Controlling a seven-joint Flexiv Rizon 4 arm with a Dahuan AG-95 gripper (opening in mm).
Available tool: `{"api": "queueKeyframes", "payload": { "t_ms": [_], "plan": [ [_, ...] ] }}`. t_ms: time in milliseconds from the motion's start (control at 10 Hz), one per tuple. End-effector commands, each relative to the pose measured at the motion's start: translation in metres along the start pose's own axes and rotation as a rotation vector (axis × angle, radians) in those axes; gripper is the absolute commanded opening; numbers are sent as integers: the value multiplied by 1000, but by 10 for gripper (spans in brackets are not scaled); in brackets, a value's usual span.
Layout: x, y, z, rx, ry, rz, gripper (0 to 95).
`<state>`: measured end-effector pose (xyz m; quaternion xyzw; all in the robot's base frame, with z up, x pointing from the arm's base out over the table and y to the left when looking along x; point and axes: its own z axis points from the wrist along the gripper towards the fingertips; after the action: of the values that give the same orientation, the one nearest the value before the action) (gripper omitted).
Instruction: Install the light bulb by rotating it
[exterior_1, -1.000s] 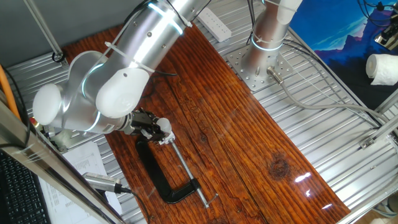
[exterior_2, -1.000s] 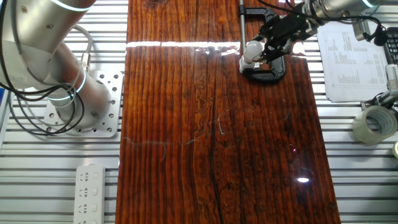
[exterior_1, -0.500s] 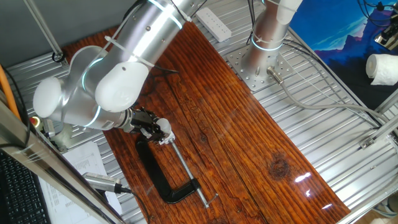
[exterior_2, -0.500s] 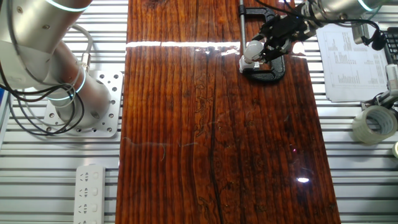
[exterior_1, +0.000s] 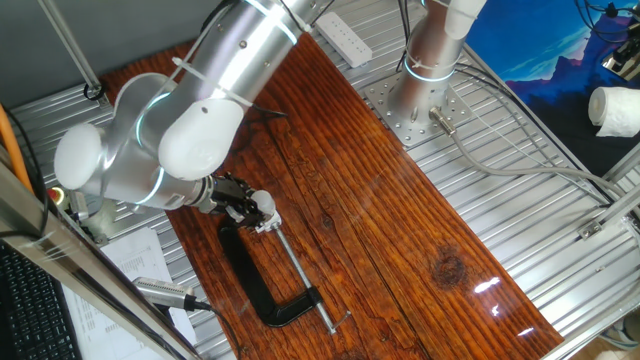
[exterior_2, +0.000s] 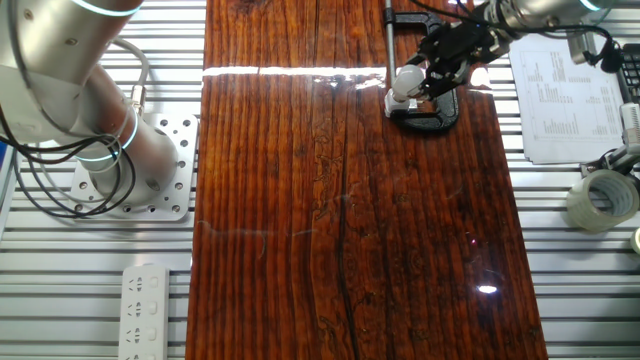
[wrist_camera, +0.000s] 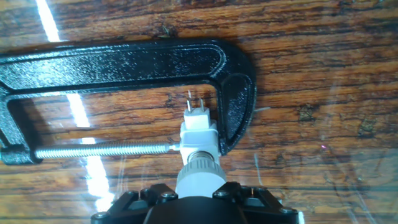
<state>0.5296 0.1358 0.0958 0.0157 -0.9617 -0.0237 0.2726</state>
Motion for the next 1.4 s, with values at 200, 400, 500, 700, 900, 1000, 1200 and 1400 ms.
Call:
{"api": "queueKeyframes", "payload": {
  "t_ms": [200,400,500,700,900,1000,1200,1400],
  "plan": [
    [8,2,-5,78,-107,-140,570],
    [11,2,-8,120,-177,-218,570],
    [11,2,-8,134,-194,-242,570],
    [13,-2,-10,164,-239,-303,570],
    [17,-2,-12,165,-248,-314,760],
    [20,-1,-14,161,-250,-311,760],
    [30,3,-21,163,-260,-331,760],
    [29,4,-21,206,-306,-433,760]
  ]
}}
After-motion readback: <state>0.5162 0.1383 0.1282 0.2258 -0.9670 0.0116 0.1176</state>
